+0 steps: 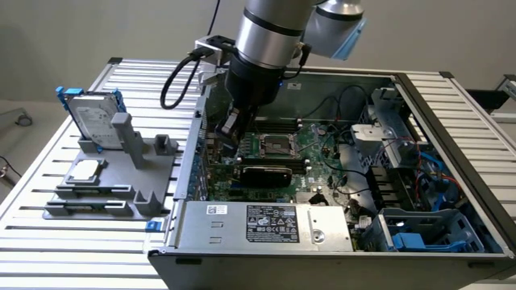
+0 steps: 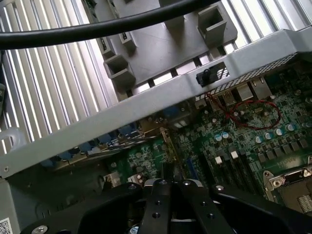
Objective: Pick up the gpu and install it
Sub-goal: 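Press down on the gpu until it lock into place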
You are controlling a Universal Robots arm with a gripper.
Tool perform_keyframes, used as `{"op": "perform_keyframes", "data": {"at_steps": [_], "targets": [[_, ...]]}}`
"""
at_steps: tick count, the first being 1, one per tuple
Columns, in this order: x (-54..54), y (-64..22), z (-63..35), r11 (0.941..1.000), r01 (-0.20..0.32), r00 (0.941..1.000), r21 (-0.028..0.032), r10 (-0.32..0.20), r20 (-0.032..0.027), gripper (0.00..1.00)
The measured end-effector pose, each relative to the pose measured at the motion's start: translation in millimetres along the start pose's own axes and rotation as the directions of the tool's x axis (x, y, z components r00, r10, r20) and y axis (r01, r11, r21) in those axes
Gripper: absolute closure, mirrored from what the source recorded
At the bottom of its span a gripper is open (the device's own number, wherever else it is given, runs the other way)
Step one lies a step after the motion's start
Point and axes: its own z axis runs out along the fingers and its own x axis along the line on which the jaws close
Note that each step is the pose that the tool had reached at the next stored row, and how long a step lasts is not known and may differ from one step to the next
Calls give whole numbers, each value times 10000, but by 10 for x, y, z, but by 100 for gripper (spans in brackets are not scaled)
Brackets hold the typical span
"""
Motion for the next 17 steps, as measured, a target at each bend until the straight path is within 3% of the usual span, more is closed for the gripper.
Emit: {"op": "perform_keyframes", "data": {"at_steps": [2,17], "targets": [[-11,-26,-7,10000,46,10000,8,-46,72,89],[-14,-33,-10,10000,-45,10000,-22,46,87,89]]}}
